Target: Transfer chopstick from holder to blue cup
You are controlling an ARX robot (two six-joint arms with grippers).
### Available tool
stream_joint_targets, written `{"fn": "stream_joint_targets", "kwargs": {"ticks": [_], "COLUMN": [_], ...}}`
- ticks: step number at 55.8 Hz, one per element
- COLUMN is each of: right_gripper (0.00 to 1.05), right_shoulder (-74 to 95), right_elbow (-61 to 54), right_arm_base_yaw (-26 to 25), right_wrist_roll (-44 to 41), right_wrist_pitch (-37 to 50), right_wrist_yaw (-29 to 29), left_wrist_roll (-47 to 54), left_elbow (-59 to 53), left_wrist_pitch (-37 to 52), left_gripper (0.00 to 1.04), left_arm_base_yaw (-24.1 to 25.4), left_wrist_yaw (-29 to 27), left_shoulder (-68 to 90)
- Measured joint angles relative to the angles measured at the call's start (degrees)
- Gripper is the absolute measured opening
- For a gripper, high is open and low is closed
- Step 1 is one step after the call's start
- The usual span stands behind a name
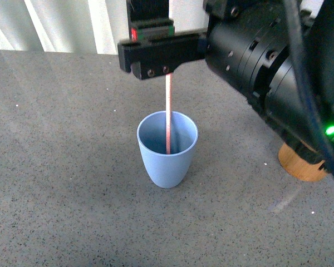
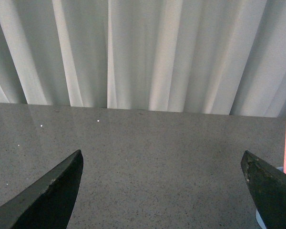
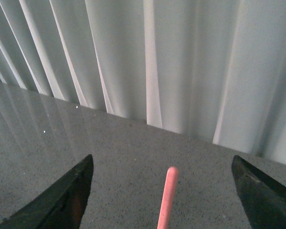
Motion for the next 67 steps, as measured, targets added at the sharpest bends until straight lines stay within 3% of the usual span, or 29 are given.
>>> {"fn": "stream_joint_targets", "kwargs": {"ticks": [5, 12, 18, 23, 26, 29, 32, 38, 52, 60, 67], "right_gripper": [0.97, 0.95, 0.95, 0.95, 0.95, 0.84, 0.72, 0.45, 0.05, 0.01, 0.01], "right_shoulder": [-4.2, -14.0, -27.6, -39.8, -42.4, -42.6, -43.7, -49.0, -56.4, -61.5, -65.1], "right_elbow": [0.0, 0.0, -3.2, -8.8, -9.8, -12.5, -16.1, -21.6, -27.5, -30.0, -31.5], "right_arm_base_yaw": [-0.9, -4.3, -12.7, -20.1, -21.1, -22.2, -23.2, -25.6, -28.5, -32.3, -34.1], "right_wrist_roll": [0.0, -0.3, 3.2, 5.5, 6.0, 2.7, -0.9, -3.2, -3.9, -4.1, -4.1], "right_wrist_pitch": [-1.9, -8.4, -24.2, -41.7, -44.5, -35.9, -30.2, -29.2, -31.0, -33.6, -35.7], "right_wrist_yaw": [0.1, 4.5, 14.6, 17.4, 17.7, 10.1, 6.5, 4.2, 1.6, -3.3, -3.4], "left_wrist_roll": [0.0, 0.0, 0.0, 0.0, 0.0, 0.0, 0.0, 0.0, 0.0, 0.0, 0.0], "left_elbow": [0.0, 0.0, 0.0, 0.0, 0.0, 0.0, 0.0, 0.0, 0.0, 0.0, 0.0], "left_wrist_pitch": [0.0, 0.0, 0.0, 0.0, 0.0, 0.0, 0.0, 0.0, 0.0, 0.0, 0.0], "left_gripper": [0.98, 0.98, 0.98, 0.98, 0.98, 0.98, 0.98, 0.98, 0.98, 0.98, 0.98], "left_arm_base_yaw": [0.0, 0.0, 0.0, 0.0, 0.0, 0.0, 0.0, 0.0, 0.0, 0.0, 0.0], "left_wrist_yaw": [0.0, 0.0, 0.0, 0.0, 0.0, 0.1, 0.0, -0.1, 0.0, 0.0, 0.0], "left_shoulder": [0.0, 0.0, 0.0, 0.0, 0.0, 0.0, 0.0, 0.0, 0.0, 0.0, 0.0]}}
